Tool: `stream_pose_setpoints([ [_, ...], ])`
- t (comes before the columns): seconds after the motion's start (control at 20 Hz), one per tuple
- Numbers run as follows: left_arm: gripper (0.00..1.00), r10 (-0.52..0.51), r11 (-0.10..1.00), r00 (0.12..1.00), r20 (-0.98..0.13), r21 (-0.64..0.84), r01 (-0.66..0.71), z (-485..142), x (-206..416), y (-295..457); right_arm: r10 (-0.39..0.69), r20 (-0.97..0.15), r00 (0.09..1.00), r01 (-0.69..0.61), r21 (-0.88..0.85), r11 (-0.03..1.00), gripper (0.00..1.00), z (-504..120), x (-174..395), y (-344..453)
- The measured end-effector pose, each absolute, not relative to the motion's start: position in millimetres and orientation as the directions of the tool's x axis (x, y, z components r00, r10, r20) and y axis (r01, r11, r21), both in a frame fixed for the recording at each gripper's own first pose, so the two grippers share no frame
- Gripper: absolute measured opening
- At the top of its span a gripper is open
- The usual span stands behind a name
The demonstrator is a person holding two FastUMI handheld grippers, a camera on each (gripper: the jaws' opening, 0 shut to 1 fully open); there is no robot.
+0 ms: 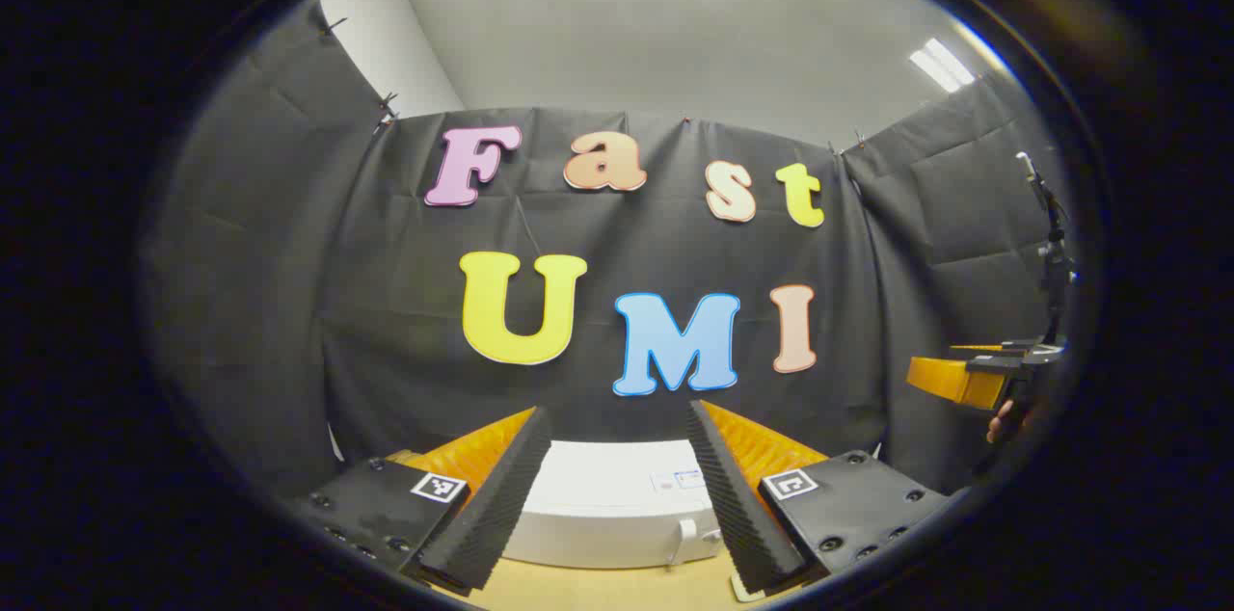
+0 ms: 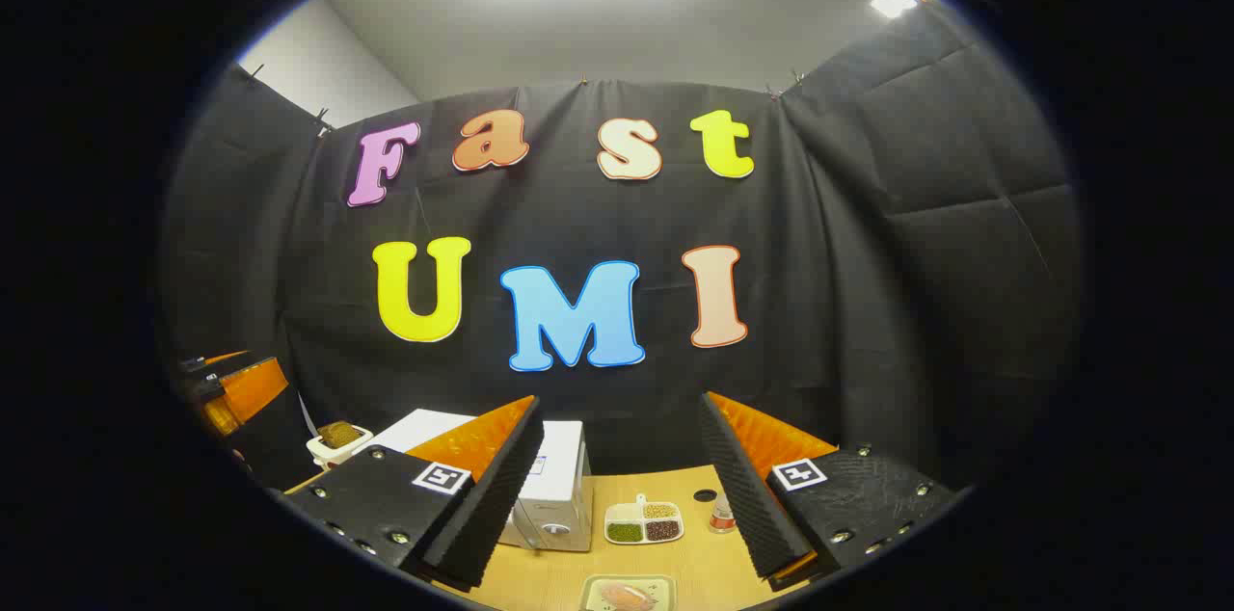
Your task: Open the microwave oven with the left hand, put the food in, and close the microwave oven.
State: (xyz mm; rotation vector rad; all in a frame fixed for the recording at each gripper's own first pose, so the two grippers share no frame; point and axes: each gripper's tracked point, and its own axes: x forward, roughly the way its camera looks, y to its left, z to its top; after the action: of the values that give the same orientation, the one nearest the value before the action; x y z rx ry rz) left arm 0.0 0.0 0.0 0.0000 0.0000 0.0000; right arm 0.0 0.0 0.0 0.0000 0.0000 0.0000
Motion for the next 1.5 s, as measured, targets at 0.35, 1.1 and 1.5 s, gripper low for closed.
stream_pose_setpoints([
  [0.35, 0.94, -0.005, 1.000, 1.000, 0.005, -0.008, 0.005, 0.0, 5.0, -10.4, -0.004, -0.004, 1.000, 0.004, 0.002, 1.000, 0.98, -1.4, -2.6, -5.4],
  [1.1, 0.96, -0.059, 0.998, 0.998, -0.033, 0.001, 0.059, -64.6, 36.0, -53.2, 0.004, -0.085, 0.996, -0.006, -0.023, 1.000, 0.98, -38.0, 7.2, -19.4],
  [1.5, 0.96, -0.046, 0.993, 0.972, -0.232, -0.115, 0.020, -208.8, 56.1, -79.7, 0.001, -0.178, 0.984, -0.007, -0.030, 1.000, 0.98, -89.2, -4.0, -40.9],
])
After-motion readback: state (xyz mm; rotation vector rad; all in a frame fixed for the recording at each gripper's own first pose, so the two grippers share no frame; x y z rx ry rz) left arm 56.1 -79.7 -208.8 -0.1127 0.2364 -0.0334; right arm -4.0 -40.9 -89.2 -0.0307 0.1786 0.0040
